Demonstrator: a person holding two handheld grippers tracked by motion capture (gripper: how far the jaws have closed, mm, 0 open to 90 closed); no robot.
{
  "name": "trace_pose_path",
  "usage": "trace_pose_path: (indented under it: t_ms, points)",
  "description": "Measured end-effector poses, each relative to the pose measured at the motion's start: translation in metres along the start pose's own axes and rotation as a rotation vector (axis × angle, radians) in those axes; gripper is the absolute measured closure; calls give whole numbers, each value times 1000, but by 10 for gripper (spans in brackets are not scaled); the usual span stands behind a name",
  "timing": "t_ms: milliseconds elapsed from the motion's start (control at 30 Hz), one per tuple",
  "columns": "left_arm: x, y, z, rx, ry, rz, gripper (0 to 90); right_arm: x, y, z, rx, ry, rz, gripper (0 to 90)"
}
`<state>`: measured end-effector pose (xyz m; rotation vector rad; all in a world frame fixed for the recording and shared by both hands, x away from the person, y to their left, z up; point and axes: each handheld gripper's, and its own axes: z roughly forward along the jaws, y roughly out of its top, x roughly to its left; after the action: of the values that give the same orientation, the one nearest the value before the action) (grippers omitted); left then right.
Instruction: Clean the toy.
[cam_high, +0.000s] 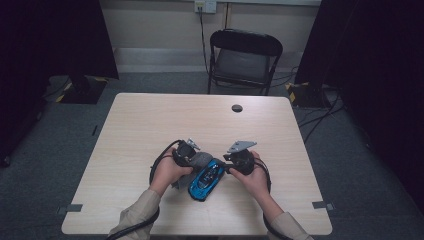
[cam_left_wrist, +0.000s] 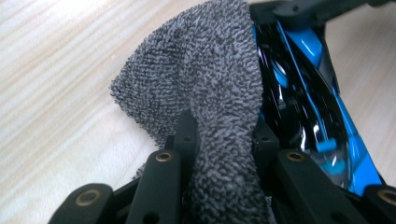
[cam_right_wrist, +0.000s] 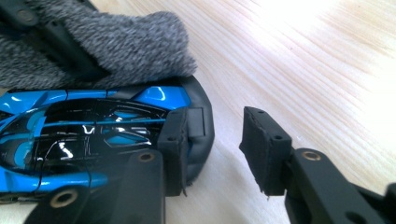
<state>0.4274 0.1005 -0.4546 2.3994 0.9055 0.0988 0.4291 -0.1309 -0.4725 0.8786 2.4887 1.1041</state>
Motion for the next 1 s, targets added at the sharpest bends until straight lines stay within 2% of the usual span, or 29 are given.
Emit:
trace_pose_path:
  t_ms: [267,400,500,567,733,1000]
  points:
    - [-5,-14,-7,-28,-32,-16,714,-2,-2,0,-15,-6,27,619]
    - [-7,-17,-11,-1,-27,-1,714,-1,-2,0,-13,-9,20,623]
    - [-9,-22,-14,8,-29,4,714,-3,-3,0,-15,-11,38,628]
    - [-10,-25,-15,6,-30,-1,714,-4,-4,0,-21,-3,51,654]
    - [-12,-35,-19,-4,-44,-18,715,-4,-4,0,-24,0,52,658]
    - [-18,-47,-23,-24,-58,-18,714,-2,-5,0,-30,7,62,655]
